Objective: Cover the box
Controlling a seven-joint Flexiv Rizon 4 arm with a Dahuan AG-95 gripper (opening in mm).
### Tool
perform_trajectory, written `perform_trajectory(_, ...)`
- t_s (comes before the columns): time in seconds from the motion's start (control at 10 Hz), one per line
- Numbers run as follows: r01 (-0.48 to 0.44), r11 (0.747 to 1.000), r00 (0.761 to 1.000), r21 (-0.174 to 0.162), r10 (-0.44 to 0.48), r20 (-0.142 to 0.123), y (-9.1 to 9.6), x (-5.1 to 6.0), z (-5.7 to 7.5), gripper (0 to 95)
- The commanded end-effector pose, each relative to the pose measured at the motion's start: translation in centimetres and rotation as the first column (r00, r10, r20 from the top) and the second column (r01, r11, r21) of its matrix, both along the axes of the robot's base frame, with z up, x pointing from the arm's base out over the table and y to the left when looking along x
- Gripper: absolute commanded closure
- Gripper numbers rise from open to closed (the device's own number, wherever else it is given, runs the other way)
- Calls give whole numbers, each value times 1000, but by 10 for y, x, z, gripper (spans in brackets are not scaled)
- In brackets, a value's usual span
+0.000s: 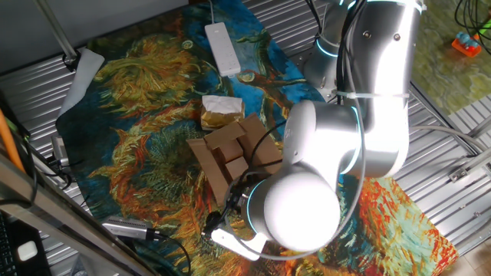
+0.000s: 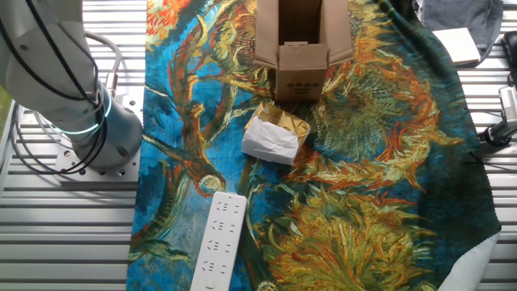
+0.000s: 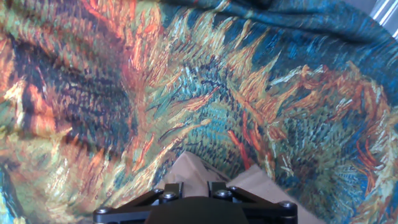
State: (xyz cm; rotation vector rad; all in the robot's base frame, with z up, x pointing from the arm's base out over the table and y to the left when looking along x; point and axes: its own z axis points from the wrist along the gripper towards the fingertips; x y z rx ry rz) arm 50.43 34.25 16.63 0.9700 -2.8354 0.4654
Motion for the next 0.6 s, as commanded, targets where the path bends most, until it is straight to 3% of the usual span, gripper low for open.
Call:
perform_trajectory(0.1, 6, 1000, 1000, 7, -6, 6, -2, -7, -3, 570)
perform_trajectory(0.3, 22, 999, 1000, 42, -23, 10, 0, -14, -2, 570)
perform_trajectory(0.4, 33, 997, 999, 63, -34, 11, 1, -17, -1, 380)
perform_trajectory(0.6, 59, 996, 998, 69, -61, 24, 5, -23, -4, 380)
